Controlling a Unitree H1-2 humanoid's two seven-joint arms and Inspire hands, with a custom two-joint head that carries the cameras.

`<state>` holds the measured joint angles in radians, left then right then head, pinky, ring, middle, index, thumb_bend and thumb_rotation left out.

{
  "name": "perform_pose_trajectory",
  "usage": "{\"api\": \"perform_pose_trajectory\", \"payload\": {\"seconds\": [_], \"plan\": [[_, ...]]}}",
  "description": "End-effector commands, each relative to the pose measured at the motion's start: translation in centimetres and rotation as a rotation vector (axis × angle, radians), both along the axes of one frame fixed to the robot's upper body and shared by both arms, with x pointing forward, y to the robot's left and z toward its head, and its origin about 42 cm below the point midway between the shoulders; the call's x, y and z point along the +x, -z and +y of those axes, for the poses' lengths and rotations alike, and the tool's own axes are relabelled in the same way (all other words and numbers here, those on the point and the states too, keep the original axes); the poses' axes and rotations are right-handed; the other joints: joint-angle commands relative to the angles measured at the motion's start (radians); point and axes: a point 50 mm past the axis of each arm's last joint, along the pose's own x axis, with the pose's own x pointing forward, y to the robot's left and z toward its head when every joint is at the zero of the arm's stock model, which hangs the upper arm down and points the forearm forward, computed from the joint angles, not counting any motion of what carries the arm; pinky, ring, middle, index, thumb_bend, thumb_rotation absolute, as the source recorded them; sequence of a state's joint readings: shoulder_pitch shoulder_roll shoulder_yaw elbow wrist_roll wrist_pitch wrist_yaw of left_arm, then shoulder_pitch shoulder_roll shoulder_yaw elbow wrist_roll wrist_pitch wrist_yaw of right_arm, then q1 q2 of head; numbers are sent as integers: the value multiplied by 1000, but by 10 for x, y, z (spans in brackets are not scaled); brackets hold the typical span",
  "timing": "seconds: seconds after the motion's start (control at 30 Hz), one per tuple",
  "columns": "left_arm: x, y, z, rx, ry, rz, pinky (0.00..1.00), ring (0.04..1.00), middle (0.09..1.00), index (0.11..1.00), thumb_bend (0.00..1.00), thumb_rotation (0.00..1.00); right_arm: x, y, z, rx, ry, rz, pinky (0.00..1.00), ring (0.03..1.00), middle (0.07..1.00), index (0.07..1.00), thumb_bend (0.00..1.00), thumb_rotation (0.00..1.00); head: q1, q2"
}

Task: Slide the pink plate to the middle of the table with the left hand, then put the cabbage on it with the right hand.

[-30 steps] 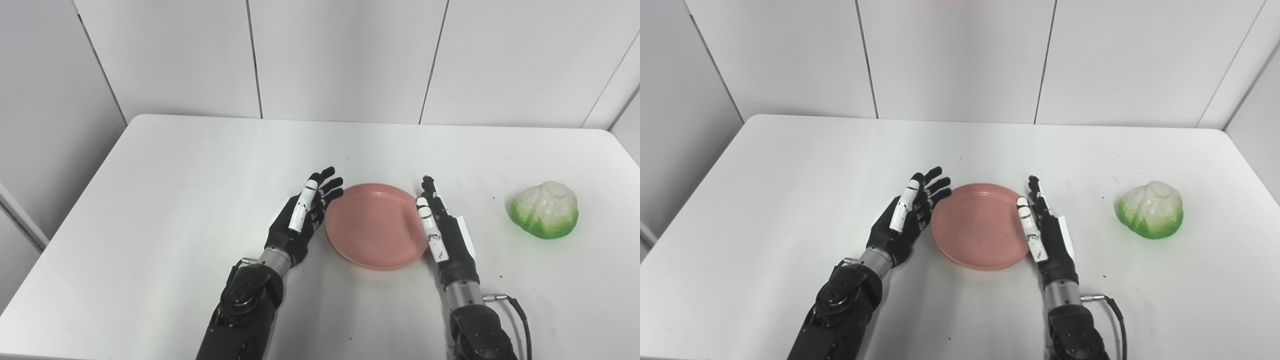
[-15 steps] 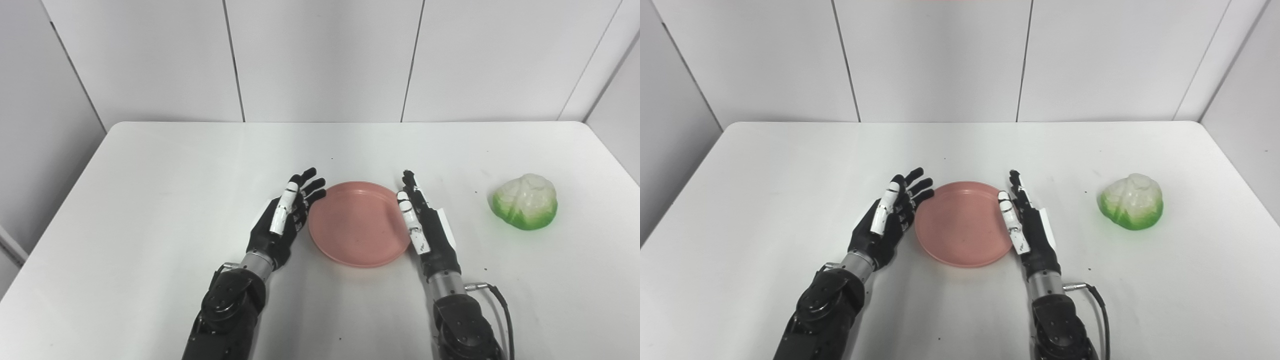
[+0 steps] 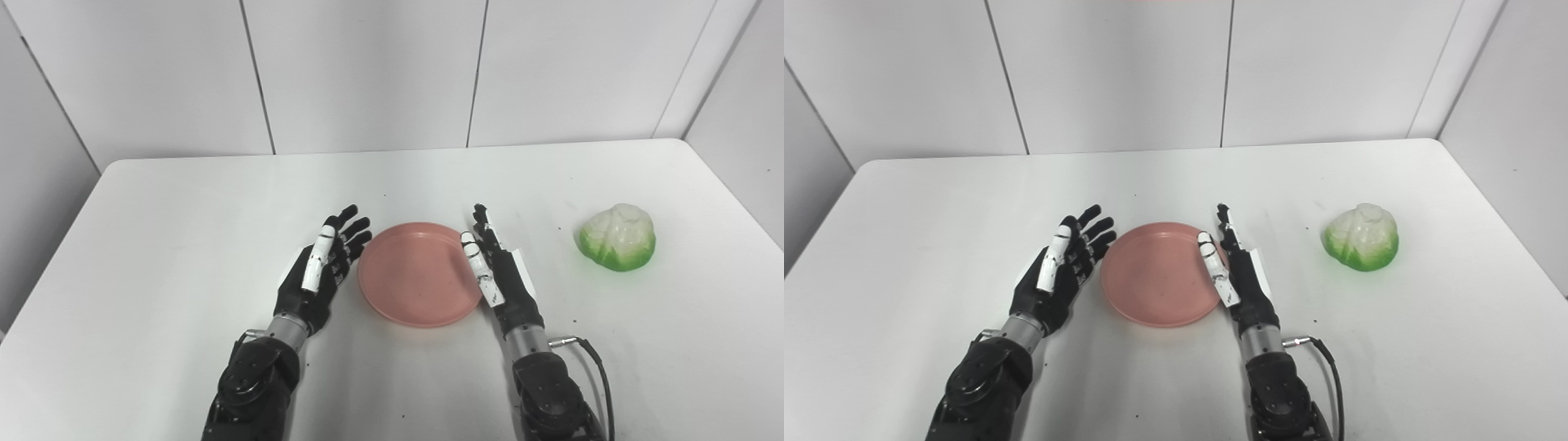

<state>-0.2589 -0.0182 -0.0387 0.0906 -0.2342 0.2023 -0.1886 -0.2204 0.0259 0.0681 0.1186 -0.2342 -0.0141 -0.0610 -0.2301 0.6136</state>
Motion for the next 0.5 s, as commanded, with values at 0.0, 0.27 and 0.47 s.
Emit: {"api": "perform_pose_trajectory", "payload": {"seconds": [0.0, 0.27, 0.47], "plan": [[7, -16, 1, -14, 9, -91, 950, 906, 906, 915, 472, 1000, 14, -23, -2, -2, 24, -83, 976, 996, 1000, 1000, 339, 1000, -14, -5], [10, -11, 12, -7, -22, -88, 947, 902, 902, 909, 477, 1000, 27, -40, -15, -55, 102, -160, 975, 1000, 1000, 1000, 376, 1000, -95, -24], [16, -3, 24, -9, -17, -92, 974, 912, 912, 919, 482, 1000, 33, -60, -21, -90, 143, -236, 965, 996, 996, 999, 365, 1000, -149, -37]]}}
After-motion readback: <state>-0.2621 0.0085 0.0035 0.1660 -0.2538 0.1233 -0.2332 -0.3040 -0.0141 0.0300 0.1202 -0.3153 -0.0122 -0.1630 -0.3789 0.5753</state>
